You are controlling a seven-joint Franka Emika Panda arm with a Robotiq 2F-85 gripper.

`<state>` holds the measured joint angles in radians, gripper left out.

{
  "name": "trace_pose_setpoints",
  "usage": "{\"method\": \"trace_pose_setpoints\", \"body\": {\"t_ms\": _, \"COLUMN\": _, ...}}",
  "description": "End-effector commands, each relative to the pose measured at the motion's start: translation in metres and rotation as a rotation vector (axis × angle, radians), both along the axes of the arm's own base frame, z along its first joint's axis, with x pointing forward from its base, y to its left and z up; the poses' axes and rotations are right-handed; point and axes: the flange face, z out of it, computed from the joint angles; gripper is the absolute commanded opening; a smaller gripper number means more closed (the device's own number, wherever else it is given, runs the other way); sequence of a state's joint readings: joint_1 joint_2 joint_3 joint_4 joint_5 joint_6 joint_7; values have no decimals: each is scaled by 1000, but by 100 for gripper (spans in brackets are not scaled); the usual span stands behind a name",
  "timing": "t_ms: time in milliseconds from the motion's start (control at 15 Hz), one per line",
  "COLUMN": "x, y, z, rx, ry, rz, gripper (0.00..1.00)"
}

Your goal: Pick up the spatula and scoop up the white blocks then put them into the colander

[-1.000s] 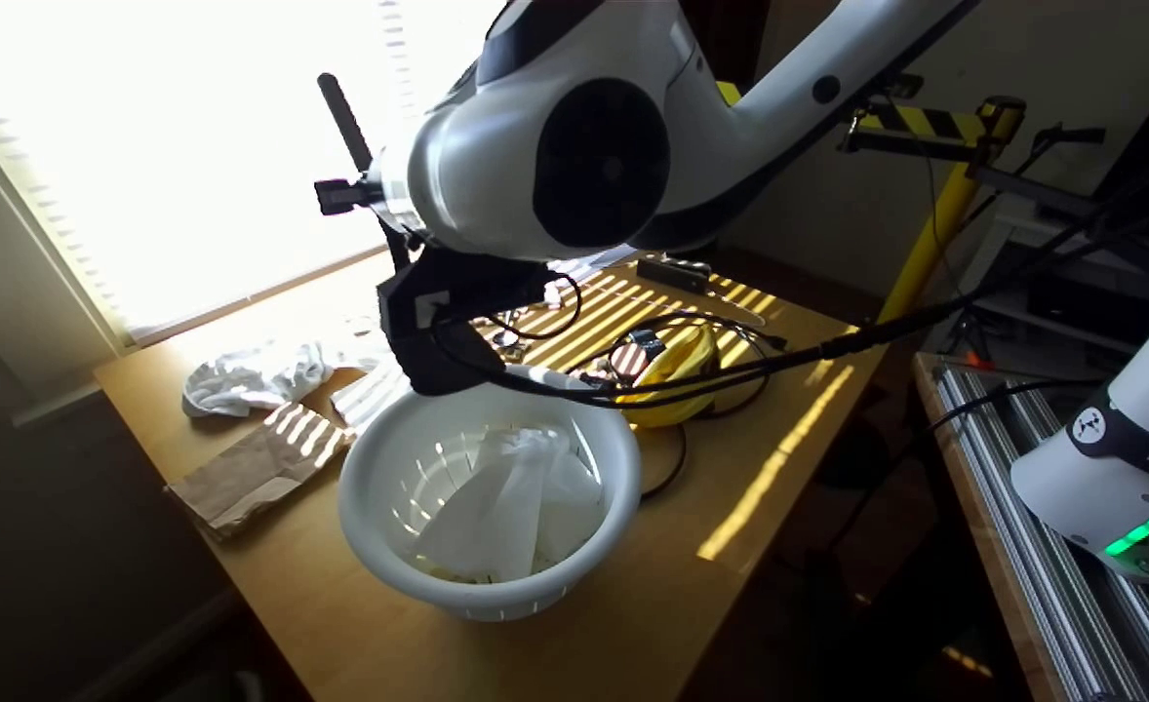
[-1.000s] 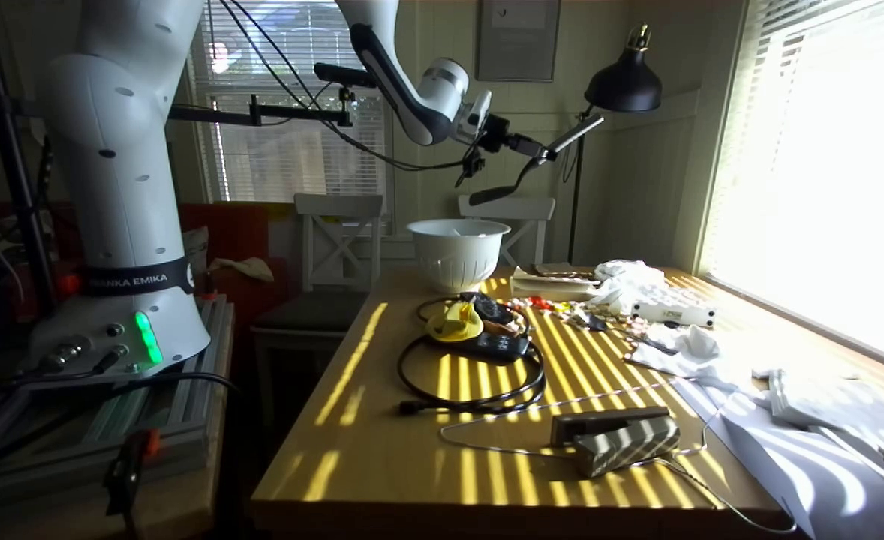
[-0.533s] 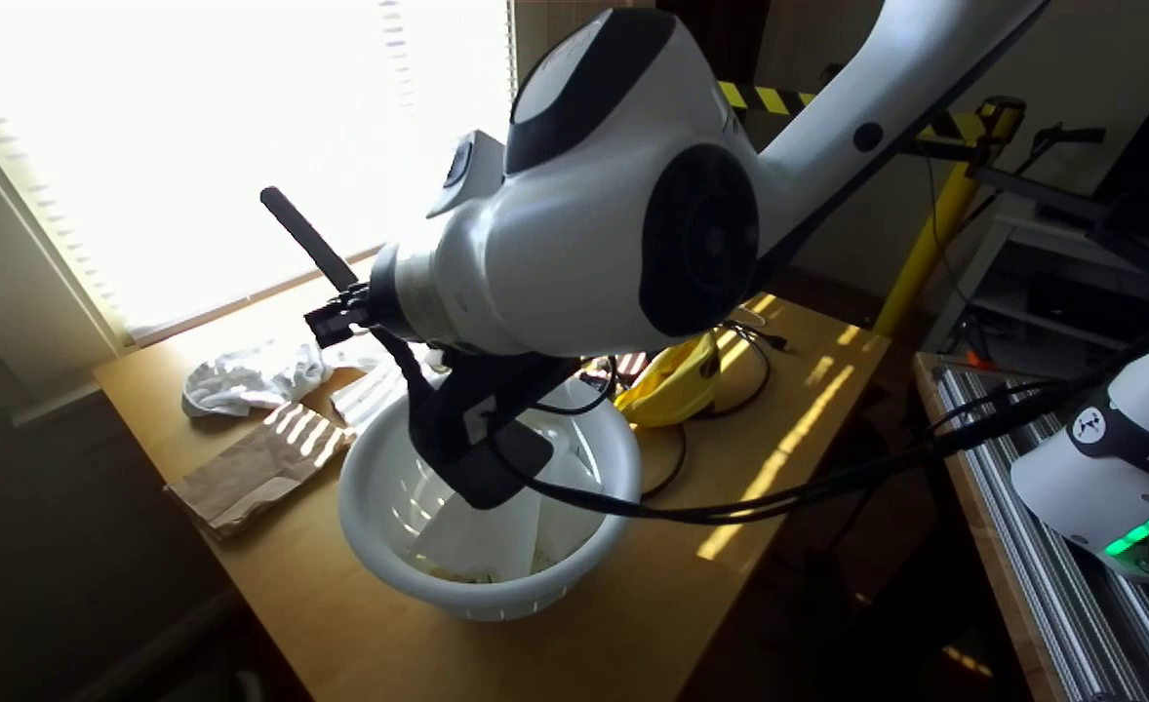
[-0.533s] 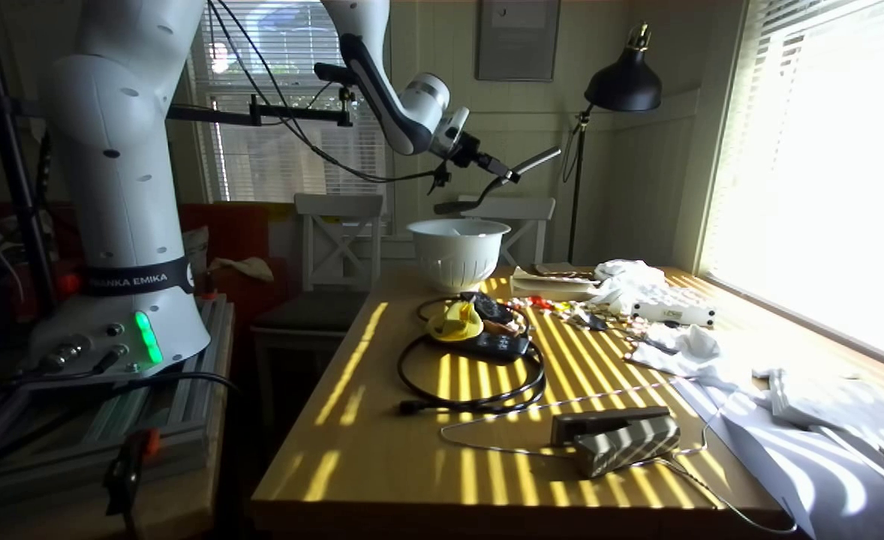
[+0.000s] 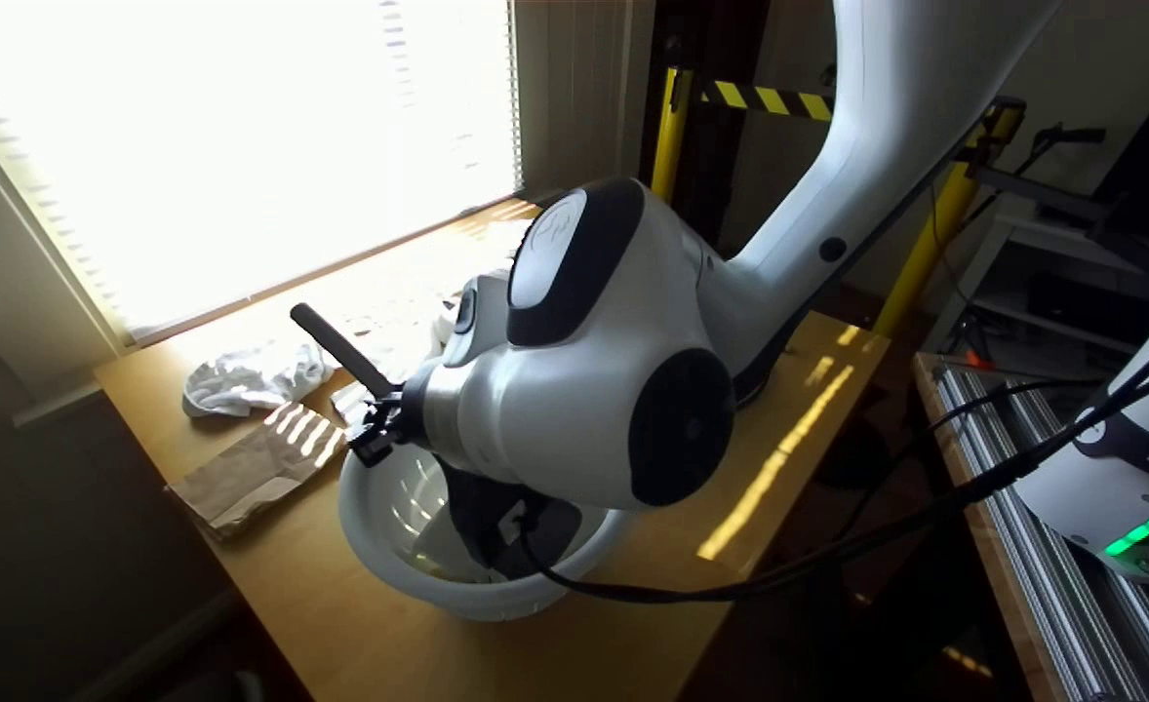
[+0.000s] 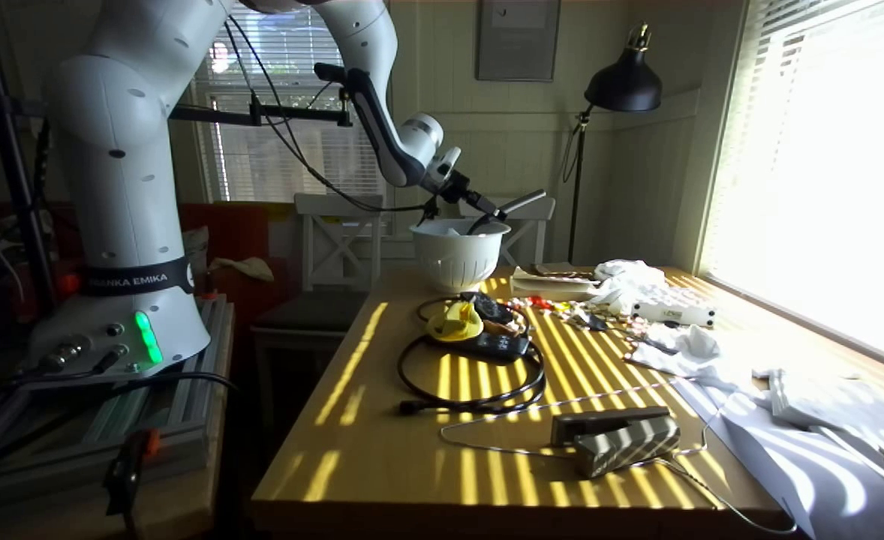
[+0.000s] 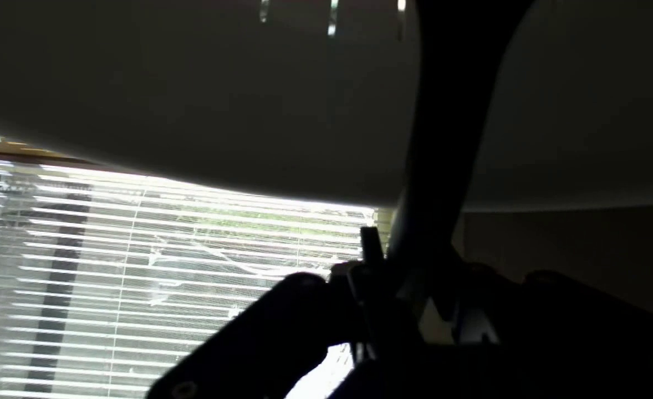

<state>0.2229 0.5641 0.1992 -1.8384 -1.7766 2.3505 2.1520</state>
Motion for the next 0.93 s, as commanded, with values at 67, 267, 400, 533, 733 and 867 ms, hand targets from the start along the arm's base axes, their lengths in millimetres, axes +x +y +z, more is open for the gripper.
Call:
{"method": "trace_pose_setpoints", "body": {"t_ms": 67, "x": 22, "y": -15, "z": 6, "rx": -33, "ry": -63, "rz": -75, "gripper": 55}}
{"method": "trace_pose_setpoints", "body": {"t_ms": 267, "x": 36, "y": -38, "z": 45, "rx": 14, "ry": -89, "rz": -149, "gripper": 77}}
{"method": "trace_pose_setpoints", "body": {"t_ms": 400, "x": 39, "y": -54, "z": 83, "rx": 83, "ry": -112, "rz": -203, "gripper": 91}}
{"method": "trace_pose_setpoints", "body": {"t_ms": 533, "x": 42, "y": -81, "z": 120, "rx": 150, "ry": -158, "rz": -307, "gripper": 99}}
{"method": "trace_pose_setpoints", "body": {"t_ms": 733, "x": 45, "y": -133, "z": 164, "rx": 229, "ry": -198, "rz": -460, "gripper": 100}}
{"method": "trace_pose_setpoints", "body": {"t_ms": 867, "x": 46, "y": -166, "z": 176, "rx": 277, "ry": -197, "rz": -567, "gripper": 100}}
